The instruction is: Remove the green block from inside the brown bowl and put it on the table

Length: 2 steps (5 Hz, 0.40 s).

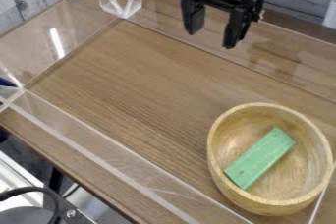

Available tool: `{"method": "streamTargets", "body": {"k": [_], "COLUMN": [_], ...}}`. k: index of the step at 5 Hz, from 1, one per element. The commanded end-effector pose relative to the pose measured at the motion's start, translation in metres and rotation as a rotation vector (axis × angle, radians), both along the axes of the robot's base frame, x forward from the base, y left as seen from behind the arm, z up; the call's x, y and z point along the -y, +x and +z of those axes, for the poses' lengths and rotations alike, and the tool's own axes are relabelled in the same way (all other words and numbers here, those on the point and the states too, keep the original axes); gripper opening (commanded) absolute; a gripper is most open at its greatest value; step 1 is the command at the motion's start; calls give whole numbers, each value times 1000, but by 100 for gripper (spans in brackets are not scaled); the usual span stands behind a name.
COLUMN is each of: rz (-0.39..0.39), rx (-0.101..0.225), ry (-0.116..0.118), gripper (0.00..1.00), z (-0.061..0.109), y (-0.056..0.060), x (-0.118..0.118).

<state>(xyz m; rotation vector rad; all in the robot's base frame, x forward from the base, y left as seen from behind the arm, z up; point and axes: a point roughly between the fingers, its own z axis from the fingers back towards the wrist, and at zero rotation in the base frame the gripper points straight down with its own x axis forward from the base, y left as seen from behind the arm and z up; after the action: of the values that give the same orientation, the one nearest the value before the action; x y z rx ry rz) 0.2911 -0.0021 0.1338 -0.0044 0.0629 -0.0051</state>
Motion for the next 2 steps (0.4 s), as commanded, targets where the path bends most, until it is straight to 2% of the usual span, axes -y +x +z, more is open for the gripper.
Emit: {"method": "streamTargets", "body": {"k": [1, 2], "rz": [-30, -112], "rx": [-23, -31], "ry": [-4, -13], "gripper": [100, 100], "z": [-8, -13], "y": [-8, -28], "x": [10, 32]}}
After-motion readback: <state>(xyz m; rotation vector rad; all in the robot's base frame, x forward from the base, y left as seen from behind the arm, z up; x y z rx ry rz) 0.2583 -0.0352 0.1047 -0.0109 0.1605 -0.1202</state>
